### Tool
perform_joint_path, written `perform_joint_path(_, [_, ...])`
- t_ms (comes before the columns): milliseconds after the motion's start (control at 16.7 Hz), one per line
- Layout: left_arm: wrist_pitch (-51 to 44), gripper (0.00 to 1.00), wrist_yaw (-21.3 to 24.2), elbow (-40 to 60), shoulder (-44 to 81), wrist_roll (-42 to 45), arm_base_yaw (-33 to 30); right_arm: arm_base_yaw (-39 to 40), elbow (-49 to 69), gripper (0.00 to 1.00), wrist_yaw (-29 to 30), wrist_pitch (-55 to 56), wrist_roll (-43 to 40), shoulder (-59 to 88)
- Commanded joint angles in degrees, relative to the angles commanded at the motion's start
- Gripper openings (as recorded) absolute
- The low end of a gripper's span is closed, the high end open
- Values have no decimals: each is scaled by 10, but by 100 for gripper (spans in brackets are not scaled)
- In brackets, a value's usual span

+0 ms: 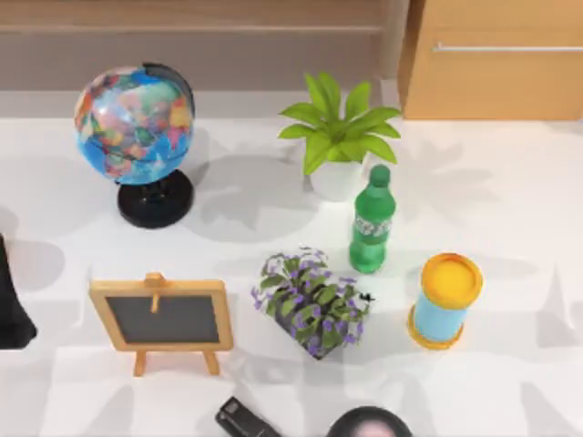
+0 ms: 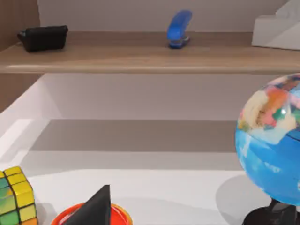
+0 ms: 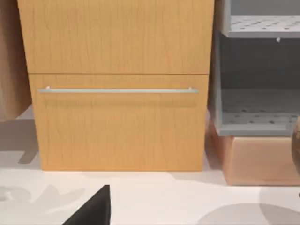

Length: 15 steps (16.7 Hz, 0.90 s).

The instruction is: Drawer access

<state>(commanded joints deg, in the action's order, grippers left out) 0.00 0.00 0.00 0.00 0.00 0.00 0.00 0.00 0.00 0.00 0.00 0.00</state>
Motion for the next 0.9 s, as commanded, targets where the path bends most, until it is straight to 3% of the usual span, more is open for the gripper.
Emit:
perform_joint_path(300, [0,100,0,0,0,0,0,-34,27,100,-38,30,1,40])
perform_joint_path(900, [0,100,0,0,0,0,0,-278,195,100,-277,212,8,411])
